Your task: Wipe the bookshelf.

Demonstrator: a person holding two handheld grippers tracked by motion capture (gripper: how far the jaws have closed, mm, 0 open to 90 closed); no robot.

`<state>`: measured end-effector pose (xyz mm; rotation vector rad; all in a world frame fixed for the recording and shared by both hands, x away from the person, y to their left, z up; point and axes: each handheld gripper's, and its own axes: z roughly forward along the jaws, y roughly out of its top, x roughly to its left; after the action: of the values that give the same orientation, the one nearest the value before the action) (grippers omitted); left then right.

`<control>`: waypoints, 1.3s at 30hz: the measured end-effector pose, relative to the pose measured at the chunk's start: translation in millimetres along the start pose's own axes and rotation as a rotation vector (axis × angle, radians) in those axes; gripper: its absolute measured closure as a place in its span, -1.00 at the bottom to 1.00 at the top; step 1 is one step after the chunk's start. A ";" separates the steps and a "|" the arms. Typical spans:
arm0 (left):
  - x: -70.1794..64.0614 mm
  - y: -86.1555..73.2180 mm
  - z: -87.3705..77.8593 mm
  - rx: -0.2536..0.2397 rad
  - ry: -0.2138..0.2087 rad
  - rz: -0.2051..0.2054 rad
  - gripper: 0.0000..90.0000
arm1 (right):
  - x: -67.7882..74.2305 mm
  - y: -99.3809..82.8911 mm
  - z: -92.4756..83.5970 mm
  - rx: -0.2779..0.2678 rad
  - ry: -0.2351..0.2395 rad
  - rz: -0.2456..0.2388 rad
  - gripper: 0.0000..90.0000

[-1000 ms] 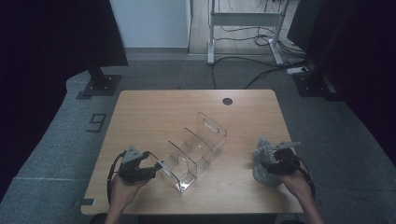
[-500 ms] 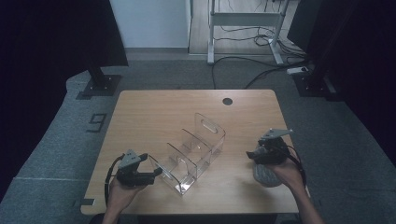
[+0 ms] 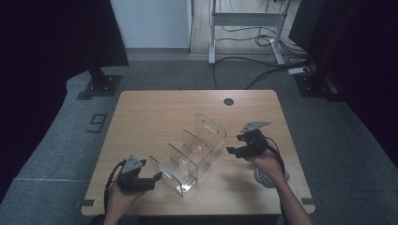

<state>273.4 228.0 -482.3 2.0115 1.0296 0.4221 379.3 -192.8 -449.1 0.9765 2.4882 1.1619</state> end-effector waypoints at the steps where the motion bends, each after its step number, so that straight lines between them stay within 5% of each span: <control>1: 0.8 0.1 0.1 -0.002 -0.004 -0.006 -0.68 | 0.6 2.5 3.3 0.000 0.007 -0.005 -0.42; 13: 12.0 4.2 5.8 -0.015 -0.001 -0.052 -0.68 | 5.0 18.1 19.7 0.004 0.096 -0.075 -0.43; 34: 26.9 25.2 29.0 -0.023 0.020 -0.099 -0.66 | 18.1 -7.1 -5.1 0.028 0.070 -0.079 -0.33; 39: 24.2 26.0 18.0 -0.008 0.015 -0.082 -0.65 | 21.6 -16.8 -11.1 0.021 0.083 -0.077 -0.27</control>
<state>312.4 229.1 -474.4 1.9543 1.1136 0.3982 350.1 -193.1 -452.8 0.8466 2.5828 1.1775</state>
